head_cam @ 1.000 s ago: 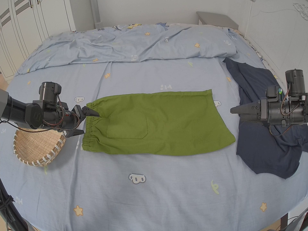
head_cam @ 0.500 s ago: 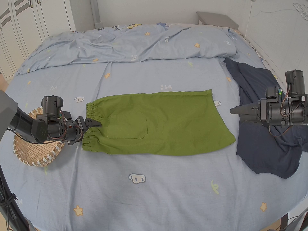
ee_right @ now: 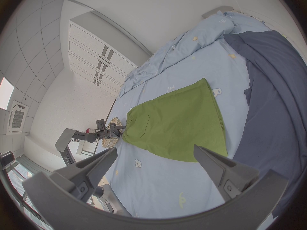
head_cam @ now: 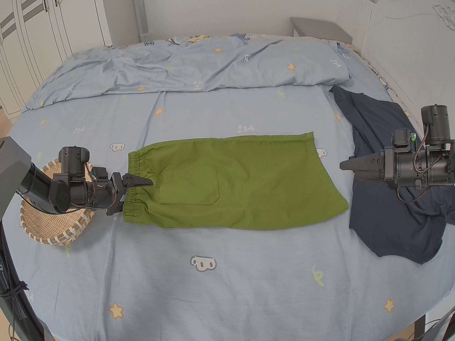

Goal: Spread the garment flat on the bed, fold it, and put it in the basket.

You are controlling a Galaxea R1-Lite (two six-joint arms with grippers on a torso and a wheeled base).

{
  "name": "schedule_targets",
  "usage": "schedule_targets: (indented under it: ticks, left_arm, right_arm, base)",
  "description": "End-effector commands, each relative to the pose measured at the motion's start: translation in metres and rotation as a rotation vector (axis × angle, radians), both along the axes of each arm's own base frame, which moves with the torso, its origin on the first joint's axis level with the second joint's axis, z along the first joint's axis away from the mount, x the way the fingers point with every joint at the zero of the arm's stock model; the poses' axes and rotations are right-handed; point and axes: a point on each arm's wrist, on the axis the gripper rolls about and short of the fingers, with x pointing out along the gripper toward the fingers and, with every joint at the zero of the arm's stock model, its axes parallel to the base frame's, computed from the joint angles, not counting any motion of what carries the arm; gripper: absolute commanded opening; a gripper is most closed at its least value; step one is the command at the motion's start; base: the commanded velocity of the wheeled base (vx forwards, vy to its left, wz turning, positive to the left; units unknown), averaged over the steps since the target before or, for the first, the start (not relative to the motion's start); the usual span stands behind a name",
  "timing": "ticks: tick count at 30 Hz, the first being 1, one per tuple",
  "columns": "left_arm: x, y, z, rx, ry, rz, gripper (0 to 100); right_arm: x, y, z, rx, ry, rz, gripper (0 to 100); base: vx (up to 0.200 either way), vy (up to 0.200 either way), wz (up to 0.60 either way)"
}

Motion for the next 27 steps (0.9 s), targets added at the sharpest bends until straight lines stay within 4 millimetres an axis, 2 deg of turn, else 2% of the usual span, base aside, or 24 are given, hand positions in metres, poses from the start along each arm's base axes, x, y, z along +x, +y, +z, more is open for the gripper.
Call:
schedule_targets:
  ticks: [1,11,12,20,27]
  left_arm:
    - [0.012,0.018,-0.018,-0.037,0.015,0.029,100]
    - [0.016,0.02,-0.013,-0.033,-0.02,0.031,100]
    - [0.016,0.021,-0.013,-0.031,-0.022,0.031,0]
    - [0.019,0.018,-0.02,-0.029,-0.022,0.025,0]
    - [0.014,0.018,-0.009,-0.031,-0.034,0.027,0]
  right_arm:
    - [0.0,-0.002,0.0,0.0,-0.001,-0.005,100]
    - [0.002,0.0,-0.004,0.001,-0.008,-0.001,100]
    - [0.002,0.0,-0.004,0.001,-0.006,-0.001,100]
    - [0.002,0.001,-0.005,0.0,-0.004,0.001,100]
    - [0.008,-0.003,-0.008,-0.002,0.005,-0.018,100]
  base:
    - [0.0,0.0,0.0]
    - [0.0,0.0,0.0]
    - [0.0,0.0,0.0]
    - [0.0,0.0,0.0]
    - [0.0,0.0,0.0]
